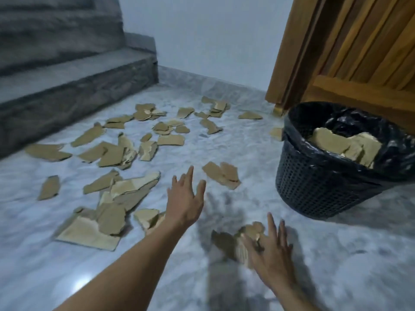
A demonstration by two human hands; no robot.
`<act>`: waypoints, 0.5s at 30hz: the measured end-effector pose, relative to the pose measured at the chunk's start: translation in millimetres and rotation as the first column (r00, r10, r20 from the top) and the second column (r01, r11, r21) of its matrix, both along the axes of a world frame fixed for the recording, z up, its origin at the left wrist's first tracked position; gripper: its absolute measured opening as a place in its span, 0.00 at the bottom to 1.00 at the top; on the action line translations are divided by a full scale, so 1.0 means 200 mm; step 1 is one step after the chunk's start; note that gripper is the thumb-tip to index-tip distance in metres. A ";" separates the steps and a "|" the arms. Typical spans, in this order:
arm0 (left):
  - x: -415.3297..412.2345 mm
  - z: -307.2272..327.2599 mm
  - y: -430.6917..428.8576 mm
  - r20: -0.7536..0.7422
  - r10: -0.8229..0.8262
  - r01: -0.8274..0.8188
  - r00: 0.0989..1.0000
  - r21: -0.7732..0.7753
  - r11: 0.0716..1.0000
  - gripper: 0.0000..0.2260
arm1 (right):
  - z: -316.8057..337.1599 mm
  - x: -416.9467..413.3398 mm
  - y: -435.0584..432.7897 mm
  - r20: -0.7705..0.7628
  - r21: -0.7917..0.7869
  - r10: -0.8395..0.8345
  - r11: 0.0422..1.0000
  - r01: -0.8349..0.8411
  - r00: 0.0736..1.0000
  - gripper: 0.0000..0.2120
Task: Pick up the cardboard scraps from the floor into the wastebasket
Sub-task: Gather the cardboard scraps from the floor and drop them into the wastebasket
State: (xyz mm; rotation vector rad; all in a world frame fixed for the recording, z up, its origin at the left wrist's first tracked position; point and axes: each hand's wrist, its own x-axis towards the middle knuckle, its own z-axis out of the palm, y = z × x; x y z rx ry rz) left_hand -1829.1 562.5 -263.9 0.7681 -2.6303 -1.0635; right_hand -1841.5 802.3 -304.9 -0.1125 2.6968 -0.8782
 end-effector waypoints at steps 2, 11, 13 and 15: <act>0.20 -0.13 -0.19 0.112 0.092 -0.076 0.989 -0.138 0.987 0.34 | -0.09 0.03 -0.14 0.025 0.264 0.235 0.936 -0.233 0.972 0.56; 0.71 -0.39 -0.71 0.341 0.403 -0.259 0.849 -0.396 0.881 0.57 | -0.22 -0.36 -0.57 -0.210 0.293 0.290 0.930 -0.223 0.934 0.52; 0.73 -0.41 -0.80 0.380 0.394 -0.272 0.837 -0.337 0.901 0.58 | -0.28 -0.55 -0.65 -0.179 0.239 0.288 0.940 -0.242 0.941 0.48; 0.72 -0.43 -0.91 0.413 0.346 -0.226 0.842 -0.312 0.923 0.57 | -0.31 -0.72 -0.80 -0.128 0.171 0.268 0.954 -0.245 0.955 0.44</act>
